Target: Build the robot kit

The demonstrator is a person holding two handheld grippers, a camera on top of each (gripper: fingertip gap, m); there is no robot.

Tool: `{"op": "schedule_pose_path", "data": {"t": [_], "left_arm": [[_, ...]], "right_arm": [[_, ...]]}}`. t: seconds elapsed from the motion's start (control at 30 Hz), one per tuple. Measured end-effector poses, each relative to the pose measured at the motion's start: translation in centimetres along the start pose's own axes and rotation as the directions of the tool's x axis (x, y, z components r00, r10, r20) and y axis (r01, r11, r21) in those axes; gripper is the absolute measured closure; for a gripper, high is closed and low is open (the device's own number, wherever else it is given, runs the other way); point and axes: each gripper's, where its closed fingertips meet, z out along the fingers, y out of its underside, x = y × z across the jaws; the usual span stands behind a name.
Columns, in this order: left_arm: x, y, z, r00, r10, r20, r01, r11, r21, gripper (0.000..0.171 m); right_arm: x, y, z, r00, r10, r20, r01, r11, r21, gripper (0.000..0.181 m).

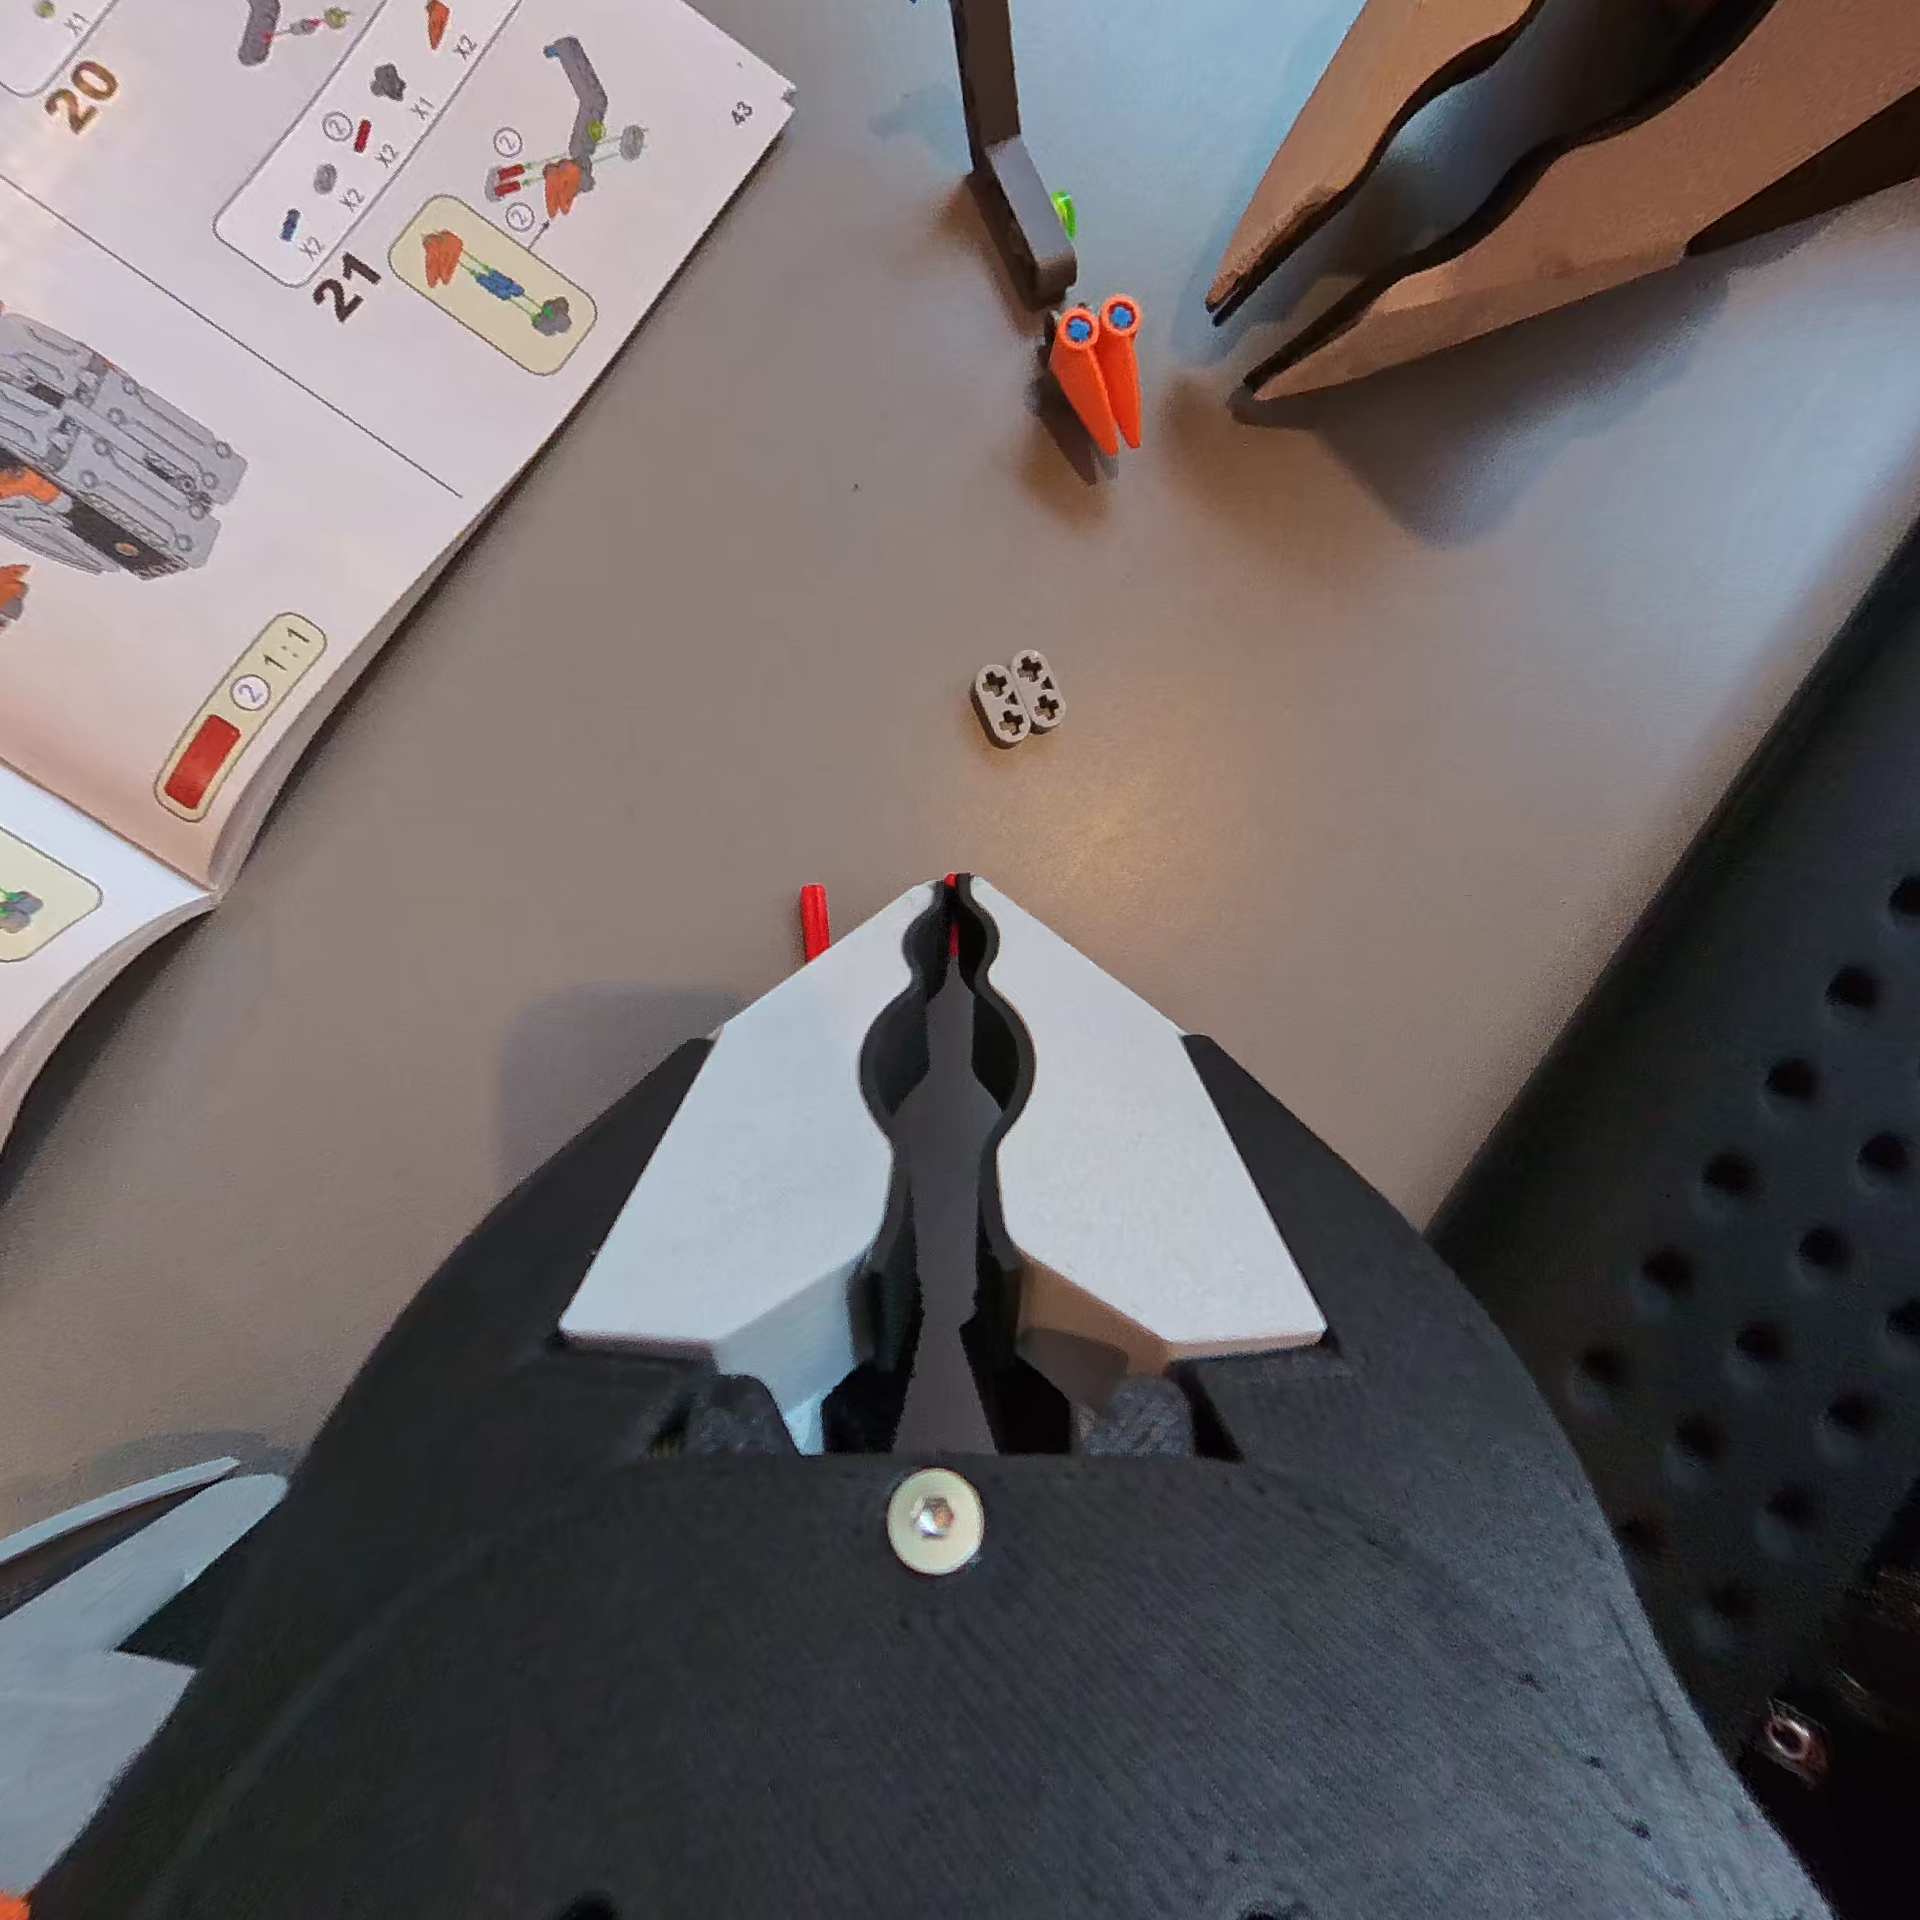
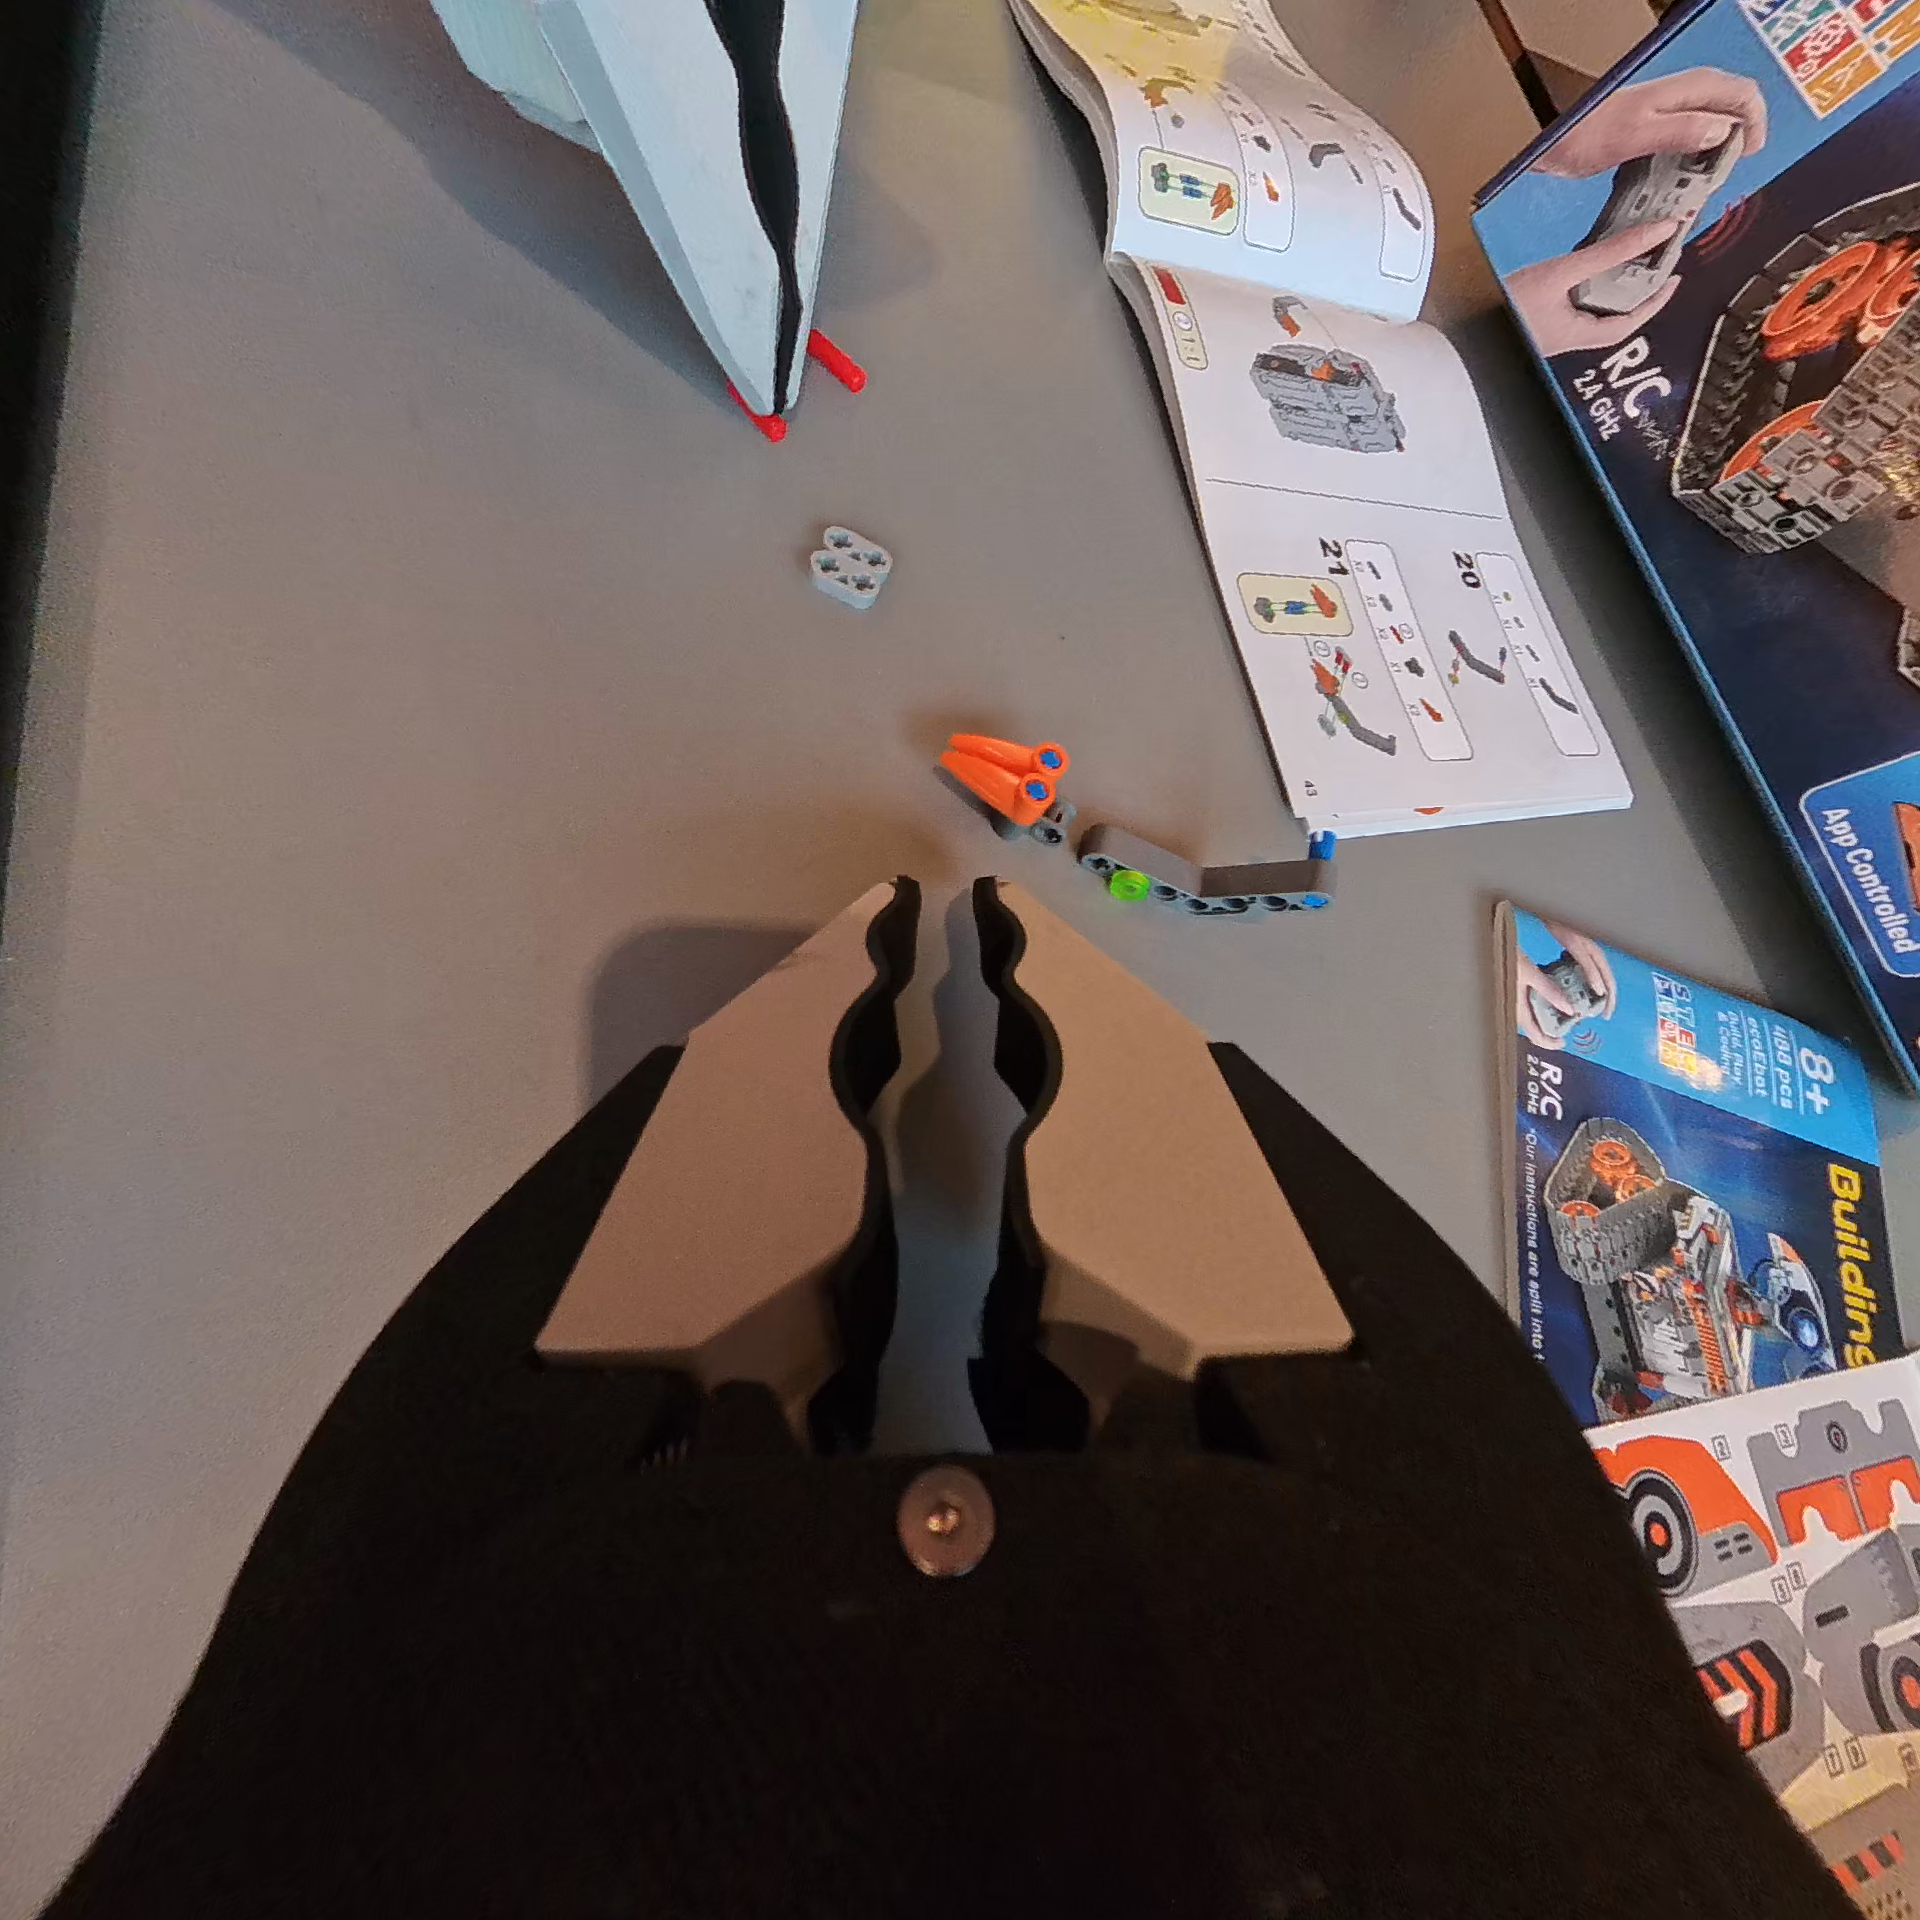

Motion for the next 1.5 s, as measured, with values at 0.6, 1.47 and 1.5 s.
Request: {"op": "schedule_pose_path", "data": {"t": [0.6,1.47,1.5], "left_arm": [[6.3,-7.9,-7.7,0.858,-0.025,-0.513,0.366,0.730,0.577,0.171],[3.3,-3.6,-16.0,0.981,-0.063,-0.184,0.188,0.552,0.812,0.144],[3.1,-3.5,-16.3,0.984,-0.060,-0.168,0.173,0.540,0.824,0.143]], "right_arm": [[-0.7,-11.6,-7.1,0.970,-0.180,-0.161,0.227,0.910,0.347,0.144],[-4.0,-8.0,7.6,0.834,-0.245,0.494,0.371,0.912,-0.173,0.166],[-4.2,-7.8,7.8,0.831,-0.232,0.506,0.364,0.914,-0.179,0.166]]}}
